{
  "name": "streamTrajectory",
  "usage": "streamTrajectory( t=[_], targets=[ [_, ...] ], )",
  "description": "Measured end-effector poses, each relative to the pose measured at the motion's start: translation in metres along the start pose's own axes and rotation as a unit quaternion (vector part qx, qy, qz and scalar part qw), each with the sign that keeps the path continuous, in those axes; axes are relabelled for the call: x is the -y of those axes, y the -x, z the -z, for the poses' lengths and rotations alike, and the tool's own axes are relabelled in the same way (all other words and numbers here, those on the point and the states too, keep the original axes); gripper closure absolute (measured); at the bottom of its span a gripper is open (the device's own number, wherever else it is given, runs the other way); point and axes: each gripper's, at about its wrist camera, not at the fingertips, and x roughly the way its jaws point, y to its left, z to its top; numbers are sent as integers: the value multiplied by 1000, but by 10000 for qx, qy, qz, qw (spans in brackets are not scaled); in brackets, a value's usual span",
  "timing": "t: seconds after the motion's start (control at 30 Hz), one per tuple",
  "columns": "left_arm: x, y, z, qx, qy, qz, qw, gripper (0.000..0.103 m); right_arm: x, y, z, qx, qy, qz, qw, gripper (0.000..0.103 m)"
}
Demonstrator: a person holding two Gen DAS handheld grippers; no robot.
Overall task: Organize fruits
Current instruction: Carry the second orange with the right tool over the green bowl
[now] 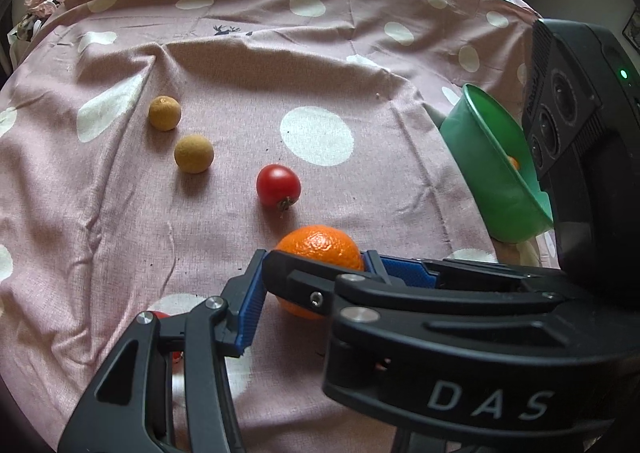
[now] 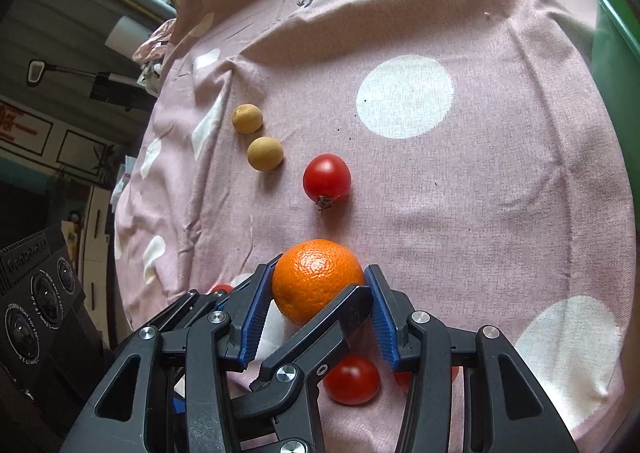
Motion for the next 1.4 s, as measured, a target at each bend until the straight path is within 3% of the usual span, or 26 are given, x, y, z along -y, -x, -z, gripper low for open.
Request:
streamTrajectory(
  t=[0.33,0.47,0.77,1.4],
  targets=[
    [47,43,-9,1066,-498,149,9929,57,-8,69,8,959,375,48,9947,54],
    [68,53,-16,1296,-740,214,9886,57,-7,95,7,1349,435,25,9899,54],
    [116,58,-28,1499,-1195,388,9807,57,11,141,8,1940,303,93,9805,54],
    [194,40,-41,1465,-1863,691,9691,57,71,197,14,2548,-276,66,9666,54]
  ],
)
